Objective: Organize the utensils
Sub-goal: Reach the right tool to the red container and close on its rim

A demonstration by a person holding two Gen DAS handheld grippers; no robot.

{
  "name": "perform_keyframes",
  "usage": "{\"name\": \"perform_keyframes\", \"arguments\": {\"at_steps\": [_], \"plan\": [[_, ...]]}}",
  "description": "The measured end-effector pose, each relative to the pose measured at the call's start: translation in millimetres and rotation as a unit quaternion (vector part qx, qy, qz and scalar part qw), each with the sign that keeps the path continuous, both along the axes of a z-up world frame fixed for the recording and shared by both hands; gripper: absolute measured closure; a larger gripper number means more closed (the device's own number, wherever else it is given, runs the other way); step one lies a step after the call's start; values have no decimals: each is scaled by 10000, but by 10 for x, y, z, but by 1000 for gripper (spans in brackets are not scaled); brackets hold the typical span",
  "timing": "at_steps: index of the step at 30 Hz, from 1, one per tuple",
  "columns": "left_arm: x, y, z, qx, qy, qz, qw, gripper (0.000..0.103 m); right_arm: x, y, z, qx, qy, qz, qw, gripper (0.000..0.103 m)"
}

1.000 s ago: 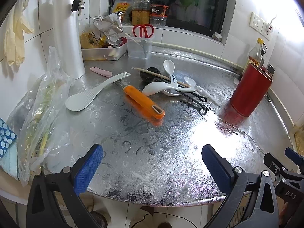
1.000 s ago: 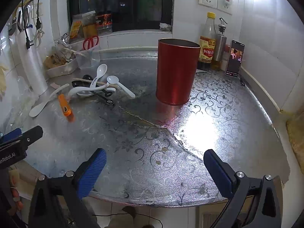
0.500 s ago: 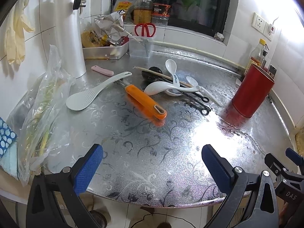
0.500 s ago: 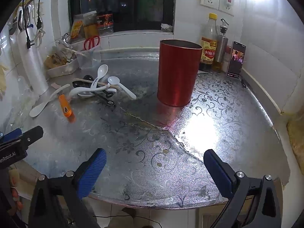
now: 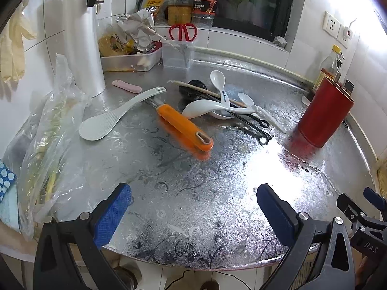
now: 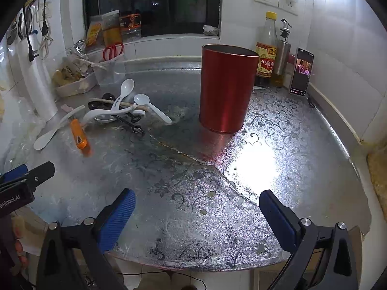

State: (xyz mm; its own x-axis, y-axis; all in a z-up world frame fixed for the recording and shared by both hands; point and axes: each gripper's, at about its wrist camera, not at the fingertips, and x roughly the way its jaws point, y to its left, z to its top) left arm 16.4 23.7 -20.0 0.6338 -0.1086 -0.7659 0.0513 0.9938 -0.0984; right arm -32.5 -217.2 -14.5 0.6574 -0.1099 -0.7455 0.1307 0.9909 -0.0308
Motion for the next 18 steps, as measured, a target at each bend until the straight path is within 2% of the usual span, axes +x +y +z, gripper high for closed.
{"name": "perform_keyframes", "arguments": {"at_steps": [8, 18], "plan": [[148, 40, -28, -35, 47, -27, 10000, 0, 115, 25, -37, -2, 56, -37, 10000, 0], [661, 65, 78, -169, -164, -256, 9994, 0, 436, -44, 35, -34, -131, -426, 9990, 0]]}}
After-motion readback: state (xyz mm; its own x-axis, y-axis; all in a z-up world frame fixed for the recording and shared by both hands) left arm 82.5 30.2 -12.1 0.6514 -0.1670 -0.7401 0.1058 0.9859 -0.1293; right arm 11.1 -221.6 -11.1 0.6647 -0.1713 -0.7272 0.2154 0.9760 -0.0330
